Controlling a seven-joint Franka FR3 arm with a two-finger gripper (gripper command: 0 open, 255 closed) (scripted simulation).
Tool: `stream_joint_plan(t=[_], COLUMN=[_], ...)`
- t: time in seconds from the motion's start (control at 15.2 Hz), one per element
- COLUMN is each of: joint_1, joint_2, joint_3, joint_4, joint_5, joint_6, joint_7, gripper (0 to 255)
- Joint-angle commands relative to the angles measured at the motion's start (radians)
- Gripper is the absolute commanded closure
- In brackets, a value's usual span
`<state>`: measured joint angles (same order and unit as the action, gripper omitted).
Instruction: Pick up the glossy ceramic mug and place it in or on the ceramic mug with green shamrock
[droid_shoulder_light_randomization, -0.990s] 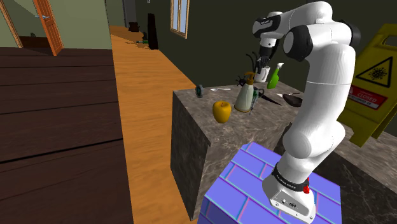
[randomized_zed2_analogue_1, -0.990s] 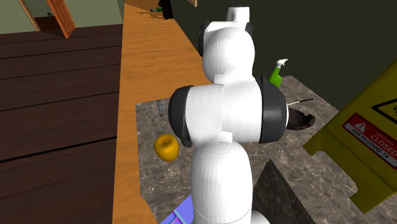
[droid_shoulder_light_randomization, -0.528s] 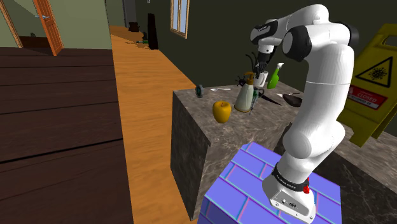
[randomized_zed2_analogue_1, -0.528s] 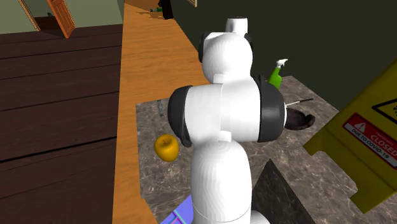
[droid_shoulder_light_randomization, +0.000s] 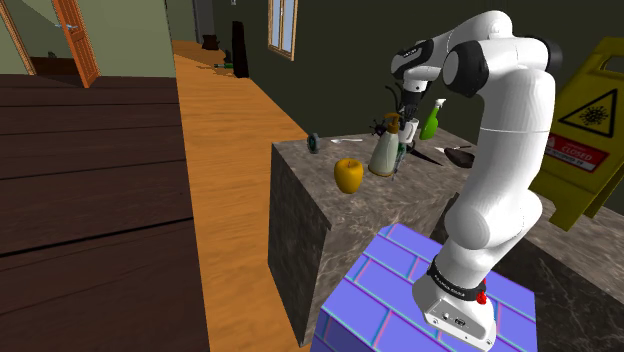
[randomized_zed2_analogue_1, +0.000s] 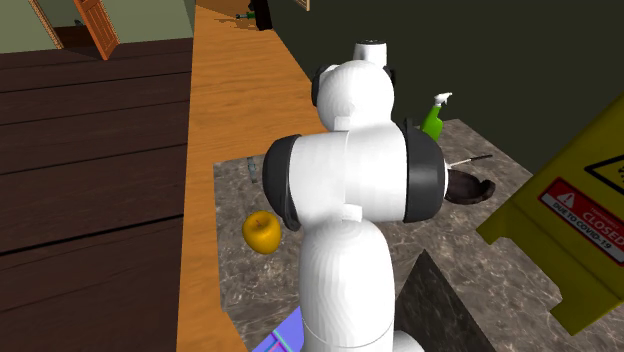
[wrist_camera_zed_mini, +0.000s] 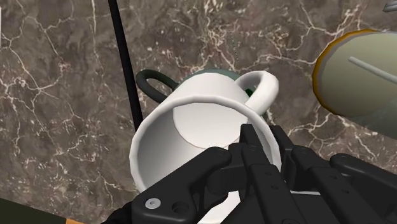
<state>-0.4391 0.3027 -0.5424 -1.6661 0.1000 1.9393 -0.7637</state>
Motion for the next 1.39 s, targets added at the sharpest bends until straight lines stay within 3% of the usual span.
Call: stream_joint_plan(t=[0.0,0.33,0.4,0.73,0.99,1.32], joint_1=[-0.001,-0.001,0.001,-0.001,0.001,0.001], joint_2=[0.003,0.003,0.000,0.003,-0.017,-0.017], joint_3=[0.000,0.000,0.000,0.000,-0.005,-0.005], joint_4=[-0.004,-0.004,-0.006,-0.004,0.100,0.100], joint_5=[0.000,0.000,-0.001,0.000,-0.012,-0.012], joint_6=[0.003,0.003,0.003,0.003,-0.117,-0.117], joint_7=[-0.001,-0.001,0.001,-0.001,0.008,0.008], gripper=[255,255,0,0,0,0])
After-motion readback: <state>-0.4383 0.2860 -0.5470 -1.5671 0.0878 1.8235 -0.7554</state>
